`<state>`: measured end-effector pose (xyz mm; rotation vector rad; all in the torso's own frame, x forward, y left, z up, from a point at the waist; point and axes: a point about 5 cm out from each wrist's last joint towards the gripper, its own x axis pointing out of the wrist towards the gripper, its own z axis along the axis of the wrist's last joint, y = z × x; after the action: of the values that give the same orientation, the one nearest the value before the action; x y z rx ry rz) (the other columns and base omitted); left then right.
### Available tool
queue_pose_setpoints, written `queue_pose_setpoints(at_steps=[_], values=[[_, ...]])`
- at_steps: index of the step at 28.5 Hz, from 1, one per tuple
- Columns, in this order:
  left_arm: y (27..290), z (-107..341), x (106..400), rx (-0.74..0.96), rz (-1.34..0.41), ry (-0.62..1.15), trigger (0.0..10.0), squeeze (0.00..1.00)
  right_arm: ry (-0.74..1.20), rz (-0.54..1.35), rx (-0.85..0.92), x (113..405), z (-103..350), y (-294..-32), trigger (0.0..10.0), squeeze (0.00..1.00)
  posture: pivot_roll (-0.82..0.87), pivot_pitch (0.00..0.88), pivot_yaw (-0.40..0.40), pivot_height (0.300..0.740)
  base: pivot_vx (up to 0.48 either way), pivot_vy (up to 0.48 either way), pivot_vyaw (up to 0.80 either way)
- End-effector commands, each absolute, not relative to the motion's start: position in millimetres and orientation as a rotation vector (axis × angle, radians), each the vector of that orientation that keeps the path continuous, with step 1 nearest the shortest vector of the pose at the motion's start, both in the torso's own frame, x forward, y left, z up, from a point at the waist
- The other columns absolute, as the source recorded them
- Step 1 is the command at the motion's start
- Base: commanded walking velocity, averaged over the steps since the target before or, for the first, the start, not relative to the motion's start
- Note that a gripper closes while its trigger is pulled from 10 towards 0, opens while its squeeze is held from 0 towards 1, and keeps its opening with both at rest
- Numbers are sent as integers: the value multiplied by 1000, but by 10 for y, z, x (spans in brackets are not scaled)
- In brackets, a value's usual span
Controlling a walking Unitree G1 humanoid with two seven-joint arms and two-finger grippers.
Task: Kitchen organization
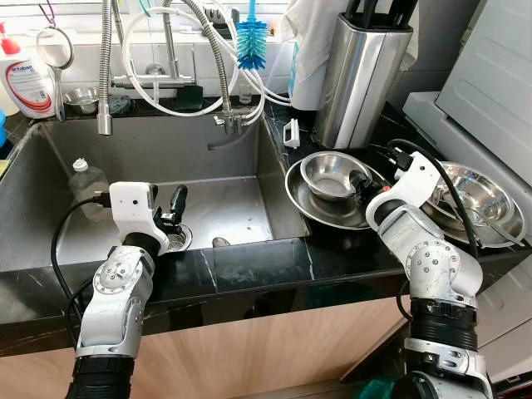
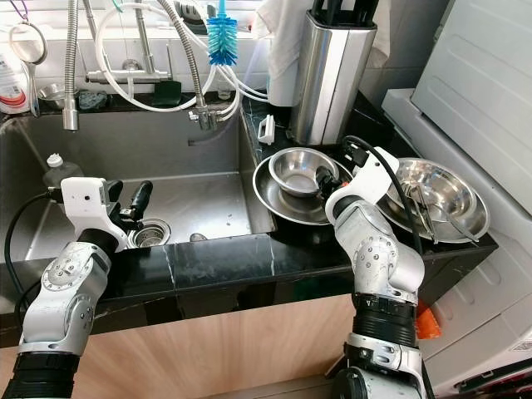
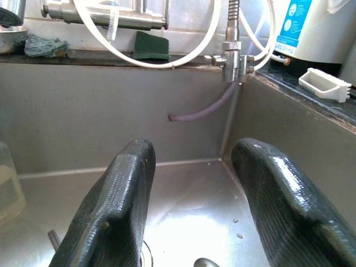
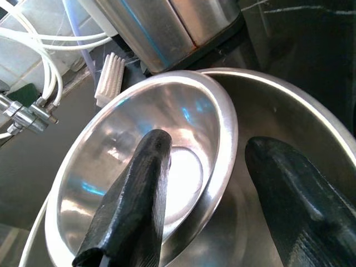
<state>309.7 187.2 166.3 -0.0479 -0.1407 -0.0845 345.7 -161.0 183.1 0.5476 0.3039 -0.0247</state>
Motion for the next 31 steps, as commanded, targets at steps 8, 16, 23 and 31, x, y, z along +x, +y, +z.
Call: queue_pose_setpoints(at_steps=[8,16,23,31], values=[[1860,1698,3067,-55,-92,-152,10000,0,357,-22,562,3458,1787,-1589,0,0,59,6,-50,740,0,0,0],[1860,1707,3079,-55,-98,-153,10000,0,371,-18,579,3470,1785,-1573,0,0,63,0,-46,740,0,0,0],[1860,1717,3086,-53,-99,-157,10000,0,355,-13,587,3473,1815,-1569,0,0,64,0,-46,740,0,0,0],[1864,1725,3096,-56,-96,-160,10000,0,296,-34,560,3441,1992,-1548,0,0,60,0,-45,740,0,0,0]])
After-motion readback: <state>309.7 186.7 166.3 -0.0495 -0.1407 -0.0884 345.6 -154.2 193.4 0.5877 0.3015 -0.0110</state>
